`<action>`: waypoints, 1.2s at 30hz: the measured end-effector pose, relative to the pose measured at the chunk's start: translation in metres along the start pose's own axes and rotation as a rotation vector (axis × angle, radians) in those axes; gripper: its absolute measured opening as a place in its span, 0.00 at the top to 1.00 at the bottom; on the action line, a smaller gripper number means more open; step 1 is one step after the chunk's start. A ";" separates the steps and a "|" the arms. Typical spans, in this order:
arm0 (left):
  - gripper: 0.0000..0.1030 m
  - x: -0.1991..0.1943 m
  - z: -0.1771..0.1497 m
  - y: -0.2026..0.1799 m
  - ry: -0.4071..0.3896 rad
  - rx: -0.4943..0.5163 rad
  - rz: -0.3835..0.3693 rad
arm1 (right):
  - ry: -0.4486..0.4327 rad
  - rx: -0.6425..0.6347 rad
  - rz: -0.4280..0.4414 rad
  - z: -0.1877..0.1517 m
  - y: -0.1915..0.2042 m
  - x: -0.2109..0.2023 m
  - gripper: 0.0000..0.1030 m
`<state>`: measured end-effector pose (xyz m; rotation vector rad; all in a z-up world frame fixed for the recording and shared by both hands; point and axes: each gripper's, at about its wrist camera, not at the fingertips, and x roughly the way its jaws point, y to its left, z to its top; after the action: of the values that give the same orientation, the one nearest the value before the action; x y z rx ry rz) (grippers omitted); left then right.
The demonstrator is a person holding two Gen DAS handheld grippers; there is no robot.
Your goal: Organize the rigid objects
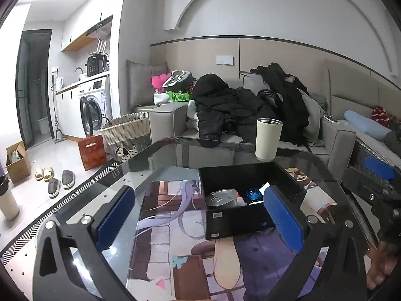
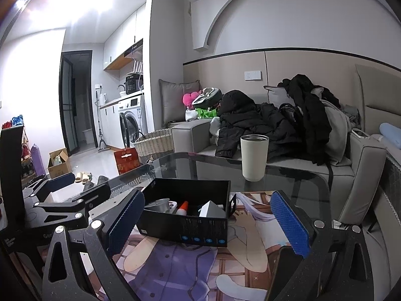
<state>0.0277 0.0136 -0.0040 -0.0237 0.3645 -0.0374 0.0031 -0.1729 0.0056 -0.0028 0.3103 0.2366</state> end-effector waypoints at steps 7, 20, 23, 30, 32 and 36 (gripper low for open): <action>0.00 -0.001 0.001 -0.001 -0.001 -0.007 0.000 | 0.007 0.003 0.003 0.001 0.000 0.002 0.01; 0.00 0.004 0.000 -0.004 0.017 0.000 -0.008 | 0.012 0.004 0.004 0.001 -0.002 0.004 0.01; 0.00 0.004 -0.001 -0.004 0.017 0.004 -0.011 | 0.022 0.007 0.007 0.001 -0.003 0.004 0.01; 0.00 0.006 -0.001 -0.004 0.031 0.003 -0.012 | 0.018 0.003 0.002 0.001 -0.004 0.004 0.01; 0.00 0.008 -0.001 -0.003 0.038 0.001 -0.013 | 0.023 0.008 0.006 0.002 -0.005 0.004 0.01; 0.00 0.008 -0.001 -0.002 0.041 0.000 -0.015 | 0.023 0.006 0.007 0.002 -0.005 0.004 0.01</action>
<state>0.0351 0.0116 -0.0077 -0.0257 0.4052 -0.0527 0.0089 -0.1770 0.0062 0.0018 0.3336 0.2430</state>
